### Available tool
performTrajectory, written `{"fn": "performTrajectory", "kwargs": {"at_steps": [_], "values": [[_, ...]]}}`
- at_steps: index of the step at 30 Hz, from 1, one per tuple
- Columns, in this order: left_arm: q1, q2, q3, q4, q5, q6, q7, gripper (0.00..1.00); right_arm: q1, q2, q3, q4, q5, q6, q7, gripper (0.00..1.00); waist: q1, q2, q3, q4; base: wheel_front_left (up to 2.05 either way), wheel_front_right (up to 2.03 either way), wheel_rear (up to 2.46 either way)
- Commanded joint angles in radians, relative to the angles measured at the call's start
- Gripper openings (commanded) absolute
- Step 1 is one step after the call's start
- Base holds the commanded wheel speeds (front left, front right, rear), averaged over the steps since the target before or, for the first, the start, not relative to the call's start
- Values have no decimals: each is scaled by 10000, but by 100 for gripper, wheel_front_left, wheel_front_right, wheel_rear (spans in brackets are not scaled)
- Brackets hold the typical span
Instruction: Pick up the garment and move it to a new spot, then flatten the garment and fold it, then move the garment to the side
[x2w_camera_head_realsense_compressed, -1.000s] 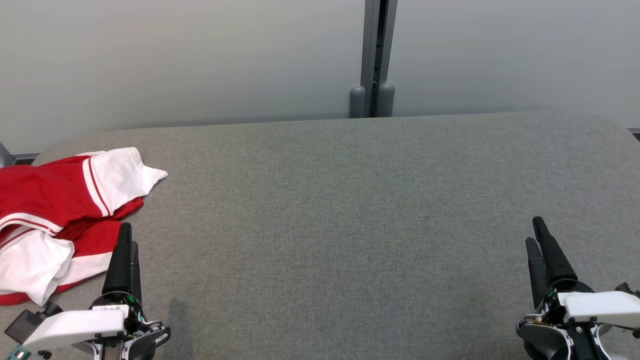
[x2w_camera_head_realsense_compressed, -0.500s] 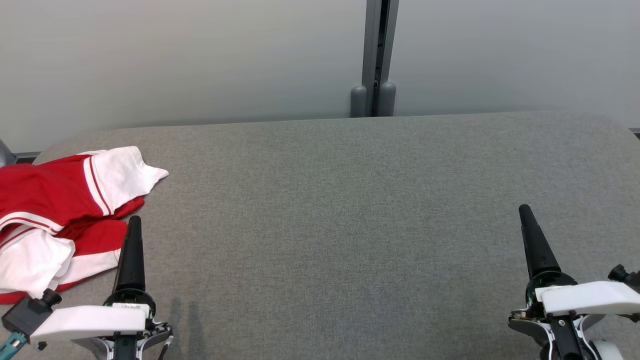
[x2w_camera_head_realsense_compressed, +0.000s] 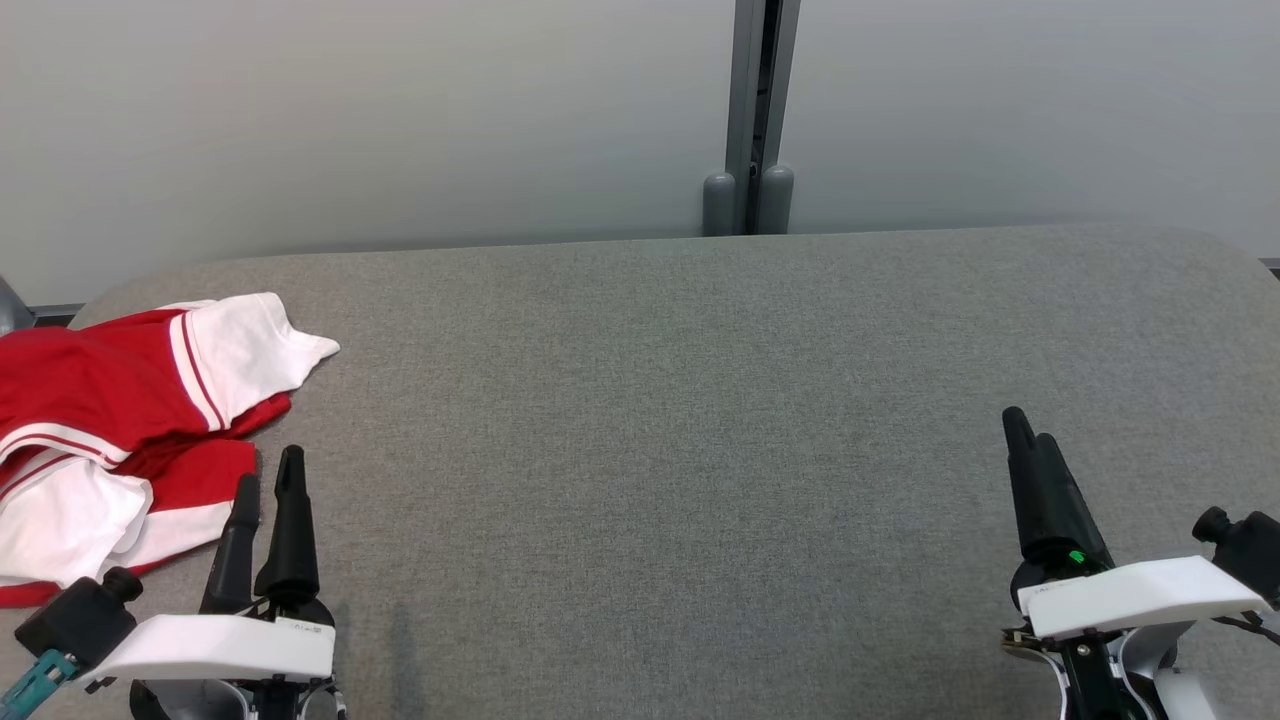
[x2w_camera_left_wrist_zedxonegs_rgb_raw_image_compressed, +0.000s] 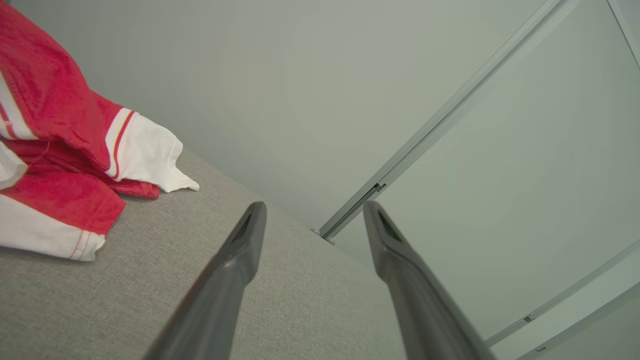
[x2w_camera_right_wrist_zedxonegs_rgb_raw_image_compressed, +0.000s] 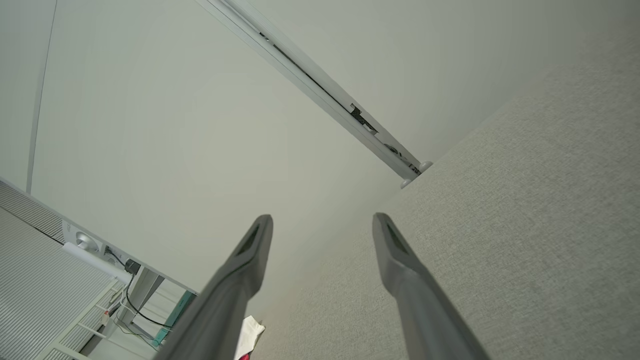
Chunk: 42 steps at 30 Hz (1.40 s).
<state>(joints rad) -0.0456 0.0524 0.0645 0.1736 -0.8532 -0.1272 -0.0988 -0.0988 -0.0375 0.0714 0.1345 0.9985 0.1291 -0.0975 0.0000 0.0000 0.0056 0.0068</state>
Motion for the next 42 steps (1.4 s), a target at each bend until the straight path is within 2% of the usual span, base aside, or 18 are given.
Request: {"fn": "performTrajectory", "kwargs": {"at_steps": [1,9,18,42], "values": [[-85,39,53,-60,612,56,-111,100,-274,-94,64,-103,-575,14,-138,100,0,0,-2,3,0,0,0],[-86,7,-6,272,2174,358,-347,100,-293,-104,303,155,-2173,15,-365,100,0,0,-24,12,0,0,0],[-116,-3,-63,576,3334,555,-581,100,-381,-116,371,606,-3747,16,-602,100,0,0,-40,11,0,0,0],[-112,5,-87,770,5574,651,-1118,100,-560,-143,437,1148,-6318,21,-1141,100,0,0,-114,33,0,0,0]]}}
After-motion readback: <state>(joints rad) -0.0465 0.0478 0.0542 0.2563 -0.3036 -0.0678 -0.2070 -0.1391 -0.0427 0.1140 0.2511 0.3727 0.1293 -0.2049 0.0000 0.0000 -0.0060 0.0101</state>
